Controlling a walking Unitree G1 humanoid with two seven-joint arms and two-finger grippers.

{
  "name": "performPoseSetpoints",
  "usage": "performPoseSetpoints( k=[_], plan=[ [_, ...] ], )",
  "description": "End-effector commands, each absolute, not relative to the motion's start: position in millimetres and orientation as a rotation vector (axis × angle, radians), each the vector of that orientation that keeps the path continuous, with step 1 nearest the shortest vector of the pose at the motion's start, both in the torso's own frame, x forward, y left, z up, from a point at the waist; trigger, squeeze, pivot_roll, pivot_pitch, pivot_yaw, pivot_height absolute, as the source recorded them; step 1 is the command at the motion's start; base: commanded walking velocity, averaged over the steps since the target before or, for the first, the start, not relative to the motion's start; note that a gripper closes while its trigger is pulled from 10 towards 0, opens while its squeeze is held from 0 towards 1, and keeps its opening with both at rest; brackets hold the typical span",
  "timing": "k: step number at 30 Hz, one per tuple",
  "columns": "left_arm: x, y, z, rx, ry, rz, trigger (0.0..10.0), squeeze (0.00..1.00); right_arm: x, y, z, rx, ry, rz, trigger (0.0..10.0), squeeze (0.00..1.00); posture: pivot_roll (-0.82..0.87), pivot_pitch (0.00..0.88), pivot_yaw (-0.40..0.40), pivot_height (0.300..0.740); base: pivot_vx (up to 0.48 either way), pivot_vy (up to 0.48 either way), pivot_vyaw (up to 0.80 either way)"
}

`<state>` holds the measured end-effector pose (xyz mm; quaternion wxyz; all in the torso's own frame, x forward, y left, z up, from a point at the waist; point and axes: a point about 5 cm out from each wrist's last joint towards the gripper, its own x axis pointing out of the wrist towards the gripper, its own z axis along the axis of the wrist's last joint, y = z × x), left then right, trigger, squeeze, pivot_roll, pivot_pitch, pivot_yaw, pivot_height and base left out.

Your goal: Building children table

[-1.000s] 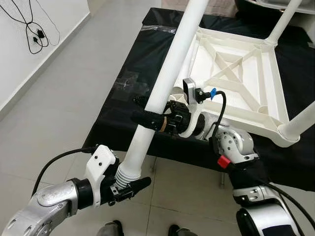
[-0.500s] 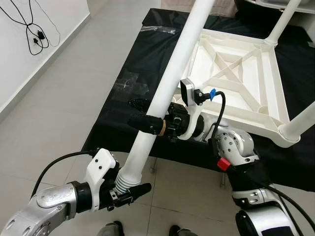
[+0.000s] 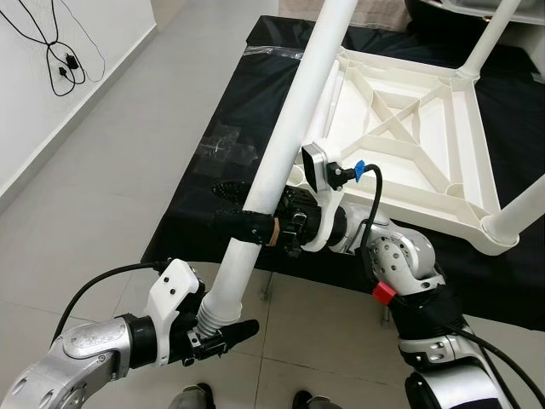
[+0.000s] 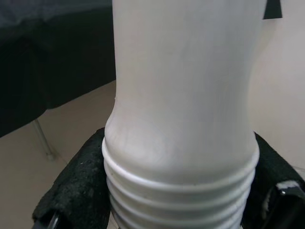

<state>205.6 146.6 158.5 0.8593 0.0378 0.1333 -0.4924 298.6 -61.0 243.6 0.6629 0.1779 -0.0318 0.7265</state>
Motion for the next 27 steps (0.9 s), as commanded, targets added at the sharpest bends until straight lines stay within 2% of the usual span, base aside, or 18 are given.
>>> performPoseSetpoints(
  k=[1, 17, 18, 22, 26, 27],
  plan=[
    [205, 147, 155, 0.094, 0.304, -1.043, 10.0, 0.00, 293, -55, 246, 0.405, -0.080, 1.676, 0.0, 0.00, 0.13, 0.205, -0.023, 0.740, 0.000, 0.000, 0.00],
    [207, 148, 151, 0.097, 0.331, -1.028, 10.0, 0.00, 293, -52, 248, 0.424, -0.093, 1.649, 0.0, 0.00, 0.12, 0.210, -0.024, 0.740, 0.000, 0.000, 0.00],
    [206, 147, 150, 0.099, 0.341, -1.028, 10.0, 1.00, 294, -52, 248, 0.426, -0.093, 1.643, 0.0, 0.00, 0.12, 0.210, -0.024, 0.740, 0.000, 0.000, 0.00],
    [204, 147, 148, 0.119, 0.347, -1.029, 10.0, 1.00, 298, -53, 250, 0.432, -0.106, 1.617, 0.0, 0.00, 0.12, 0.212, -0.026, 0.740, 0.000, 0.000, 0.00],
    [207, 154, 142, 0.188, 0.337, -0.947, 10.0, 1.00, 309, -61, 257, 0.418, -0.148, 1.552, 0.0, 0.00, 0.12, 0.212, -0.025, 0.740, 0.000, 0.000, 0.00],
    [208, 158, 139, 0.200, 0.343, -0.926, 10.0, 0.71, 314, -65, 259, 0.414, -0.161, 1.520, 0.0, 0.00, 0.12, 0.213, -0.025, 0.740, 0.000, 0.000, 0.00]
  ],
)
